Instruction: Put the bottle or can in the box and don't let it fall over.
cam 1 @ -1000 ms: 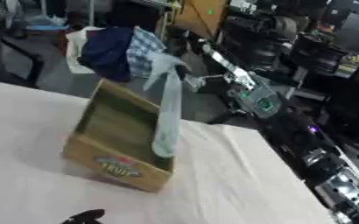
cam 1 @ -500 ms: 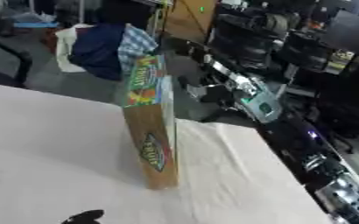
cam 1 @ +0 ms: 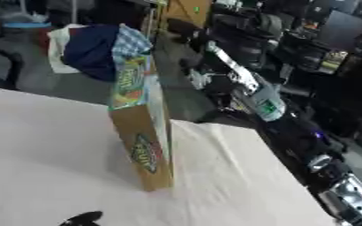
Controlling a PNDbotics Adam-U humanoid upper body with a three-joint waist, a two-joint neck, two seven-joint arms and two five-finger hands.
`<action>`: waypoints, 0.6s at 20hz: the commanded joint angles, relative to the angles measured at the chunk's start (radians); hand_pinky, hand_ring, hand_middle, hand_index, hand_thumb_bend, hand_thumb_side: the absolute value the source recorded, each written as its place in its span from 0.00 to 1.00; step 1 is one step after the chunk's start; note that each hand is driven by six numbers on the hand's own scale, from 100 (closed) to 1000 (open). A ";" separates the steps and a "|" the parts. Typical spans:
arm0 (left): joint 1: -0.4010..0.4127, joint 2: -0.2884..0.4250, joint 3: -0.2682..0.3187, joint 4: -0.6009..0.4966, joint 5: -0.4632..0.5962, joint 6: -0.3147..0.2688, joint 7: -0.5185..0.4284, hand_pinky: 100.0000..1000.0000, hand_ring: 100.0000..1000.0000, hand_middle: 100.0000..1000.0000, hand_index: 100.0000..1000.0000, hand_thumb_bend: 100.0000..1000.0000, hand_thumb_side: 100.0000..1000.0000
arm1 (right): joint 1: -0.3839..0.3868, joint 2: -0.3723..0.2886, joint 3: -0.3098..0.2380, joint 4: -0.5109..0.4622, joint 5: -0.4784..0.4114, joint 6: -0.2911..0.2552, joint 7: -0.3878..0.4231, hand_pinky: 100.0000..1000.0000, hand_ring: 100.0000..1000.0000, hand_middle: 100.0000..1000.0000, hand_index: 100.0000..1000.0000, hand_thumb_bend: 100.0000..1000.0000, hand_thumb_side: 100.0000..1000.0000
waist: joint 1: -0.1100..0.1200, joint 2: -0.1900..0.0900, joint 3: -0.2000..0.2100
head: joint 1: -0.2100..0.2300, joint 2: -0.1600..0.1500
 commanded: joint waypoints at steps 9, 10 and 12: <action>0.008 0.044 0.036 -0.028 -0.015 -0.004 0.032 0.67 0.61 0.53 0.80 0.05 1.00 | 0.070 -0.157 -0.065 -0.278 -0.236 0.040 -0.083 0.85 0.98 0.94 1.00 0.00 0.41 | 0.010 -0.029 -0.082 | 0.027 0.017; 0.011 0.052 0.042 -0.032 -0.016 -0.005 0.038 0.67 0.61 0.53 0.80 0.05 1.00 | 0.090 -0.165 -0.076 -0.296 -0.248 0.044 -0.100 0.85 0.97 0.94 1.00 0.00 0.41 | 0.010 -0.032 -0.093 | 0.030 0.023; 0.019 0.070 0.053 -0.042 -0.017 -0.005 0.051 0.67 0.61 0.53 0.80 0.04 1.00 | 0.138 -0.178 -0.099 -0.327 -0.273 0.058 -0.131 0.83 0.96 0.91 1.00 0.00 0.41 | 0.010 -0.040 -0.117 | 0.040 0.045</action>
